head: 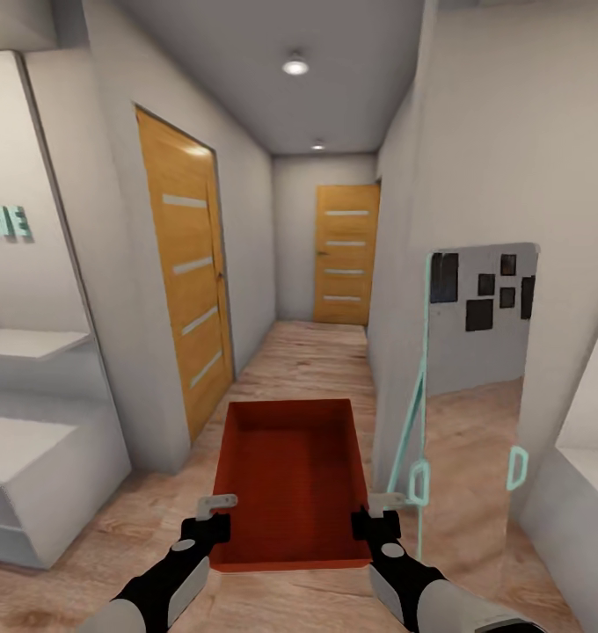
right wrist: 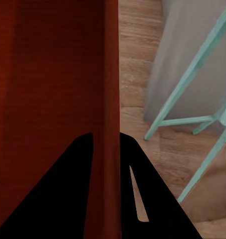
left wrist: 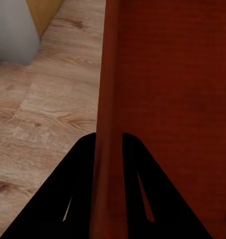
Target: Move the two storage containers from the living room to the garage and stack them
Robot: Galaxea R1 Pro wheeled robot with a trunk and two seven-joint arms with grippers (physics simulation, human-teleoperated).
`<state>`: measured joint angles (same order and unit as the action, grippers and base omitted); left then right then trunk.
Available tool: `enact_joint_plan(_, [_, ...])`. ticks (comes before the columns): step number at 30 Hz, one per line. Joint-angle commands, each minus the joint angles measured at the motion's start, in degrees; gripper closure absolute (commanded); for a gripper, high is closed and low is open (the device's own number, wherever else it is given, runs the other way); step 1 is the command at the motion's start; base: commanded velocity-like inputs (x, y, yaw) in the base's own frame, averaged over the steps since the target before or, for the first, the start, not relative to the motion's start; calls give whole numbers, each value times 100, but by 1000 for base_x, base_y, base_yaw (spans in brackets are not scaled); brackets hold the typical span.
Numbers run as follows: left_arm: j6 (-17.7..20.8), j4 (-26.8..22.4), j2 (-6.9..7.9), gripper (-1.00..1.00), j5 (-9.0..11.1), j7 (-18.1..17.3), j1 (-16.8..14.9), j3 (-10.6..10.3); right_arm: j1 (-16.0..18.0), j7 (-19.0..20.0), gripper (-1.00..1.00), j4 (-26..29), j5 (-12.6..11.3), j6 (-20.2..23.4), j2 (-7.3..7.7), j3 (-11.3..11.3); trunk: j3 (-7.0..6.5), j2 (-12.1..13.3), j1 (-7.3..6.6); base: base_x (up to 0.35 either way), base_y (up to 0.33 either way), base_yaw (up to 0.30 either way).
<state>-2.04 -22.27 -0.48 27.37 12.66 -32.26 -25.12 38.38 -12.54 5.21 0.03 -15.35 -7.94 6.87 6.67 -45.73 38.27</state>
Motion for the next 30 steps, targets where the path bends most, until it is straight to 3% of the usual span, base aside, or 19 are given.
enact_joint_plan(1, [-24, -32, -5, 100, -39, 131, -8, 94, 3, -64, 100, -21, -82, -28, -112, -46, 9, -7, 4, 313, 190, -57])
enact_joint_plan(10, [-33, -36, -5, 100, -39, 131, -8, 93, 3, -56, 100, -21, -82, -27, -112, -46, 9, -7, 4, 315, 149, -9])
enact_joint_plan(30, [-33, -32, -5, 100, -39, 131, -8, 95, 3, -64, 100, -19, -82, -28, -112, -46, 9, -7, 4, 323, 7, 0])
